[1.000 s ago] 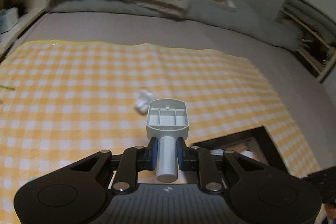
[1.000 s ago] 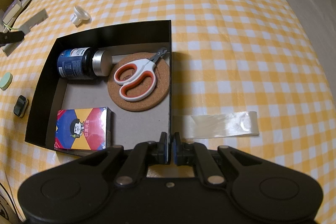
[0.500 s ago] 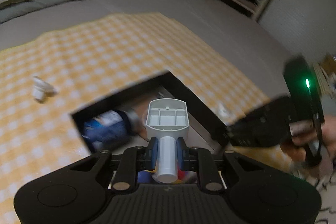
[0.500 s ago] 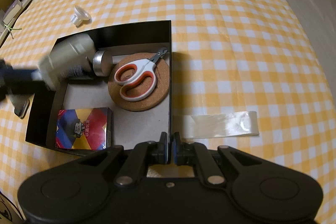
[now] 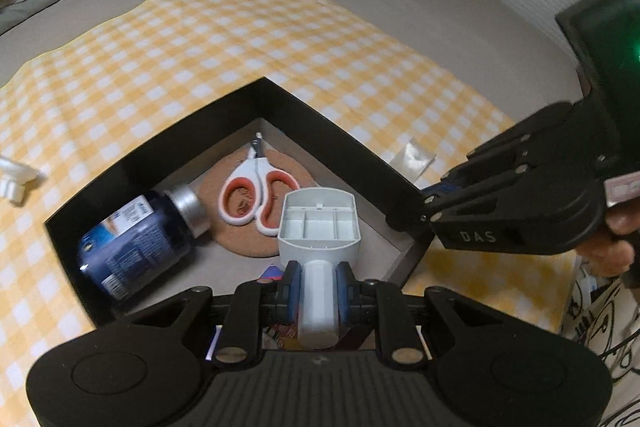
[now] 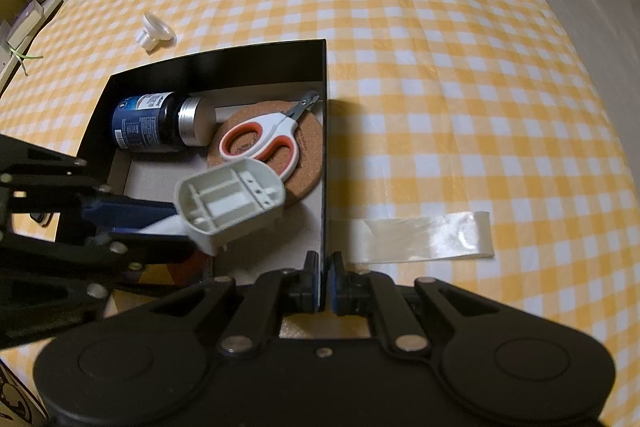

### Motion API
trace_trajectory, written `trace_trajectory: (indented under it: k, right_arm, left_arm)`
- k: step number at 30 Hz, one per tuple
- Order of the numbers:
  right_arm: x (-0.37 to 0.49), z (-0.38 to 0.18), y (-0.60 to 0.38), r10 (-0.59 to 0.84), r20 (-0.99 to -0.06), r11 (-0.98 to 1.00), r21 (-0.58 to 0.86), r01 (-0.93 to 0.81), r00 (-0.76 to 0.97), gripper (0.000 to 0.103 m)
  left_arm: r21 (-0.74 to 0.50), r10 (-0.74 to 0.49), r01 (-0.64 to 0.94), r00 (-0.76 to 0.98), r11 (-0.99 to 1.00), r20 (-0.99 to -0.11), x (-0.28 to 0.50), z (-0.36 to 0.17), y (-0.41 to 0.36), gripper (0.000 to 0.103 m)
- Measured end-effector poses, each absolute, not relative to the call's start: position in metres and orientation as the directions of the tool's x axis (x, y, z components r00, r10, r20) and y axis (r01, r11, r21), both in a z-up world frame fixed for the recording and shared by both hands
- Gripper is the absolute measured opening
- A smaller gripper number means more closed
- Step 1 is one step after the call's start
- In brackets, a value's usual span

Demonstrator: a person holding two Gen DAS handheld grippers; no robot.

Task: Organize rigid objects
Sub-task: 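Carry the grey handle with the left tool into the box beside the card box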

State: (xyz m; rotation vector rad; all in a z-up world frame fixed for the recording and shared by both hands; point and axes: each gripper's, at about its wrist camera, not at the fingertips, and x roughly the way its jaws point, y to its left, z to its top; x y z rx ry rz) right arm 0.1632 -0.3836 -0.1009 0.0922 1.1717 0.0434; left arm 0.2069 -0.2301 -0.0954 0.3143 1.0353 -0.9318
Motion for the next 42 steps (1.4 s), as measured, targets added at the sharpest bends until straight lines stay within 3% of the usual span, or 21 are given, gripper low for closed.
trace_trajectory:
  k: [10, 12, 14, 20, 23, 28, 42]
  right_arm:
    - [0.16, -0.096, -0.385, 0.094, -0.911, 0.993, 0.112, 0.022, 0.401, 0.006]
    - [0.16, -0.094, -0.384, 0.091, -0.912, 0.994, 0.108, 0.02, 0.4, 0.006]
    - [0.16, -0.093, -0.383, 0.089, -0.913, 0.994, 0.106, 0.02, 0.399, 0.006]
    - [0.159, -0.093, -0.383, 0.09, -0.912, 0.994, 0.107, 0.022, 0.4, 0.006]
    - [0.159, -0.093, -0.383, 0.09, -0.912, 0.994, 0.108, 0.022, 0.399, 0.006]
    - [0.159, -0.093, -0.383, 0.09, -0.912, 0.994, 0.108, 0.023, 0.4, 0.006]
    - [0.159, -0.093, -0.383, 0.087, -0.912, 0.994, 0.106, 0.025, 0.4, 0.006]
  left_arm:
    - [-0.174, -0.529, 0.852, 0.136, 0.494, -0.838, 0.202, -0.11, -0.247, 0.021]
    - [-0.193, -0.536, 0.848, 0.123, 0.494, -0.835, 0.204, -0.111, -0.245, 0.03]
    - [-0.189, -0.522, 0.836, 0.131, 0.515, -0.843, 0.206, -0.111, -0.243, 0.048]
    - [-0.188, -0.497, 0.803, 0.15, 0.566, -0.855, 0.211, -0.105, -0.232, 0.063]
    - [-0.168, -0.484, 0.791, 0.178, 0.589, -0.857, 0.209, -0.1, -0.228, 0.084]
    - [-0.176, -0.481, 0.75, 0.21, 0.638, -0.851, 0.211, -0.09, -0.219, 0.099]
    - [-0.172, -0.5, 0.716, 0.274, 0.676, -0.822, 0.193, -0.068, -0.203, 0.103]
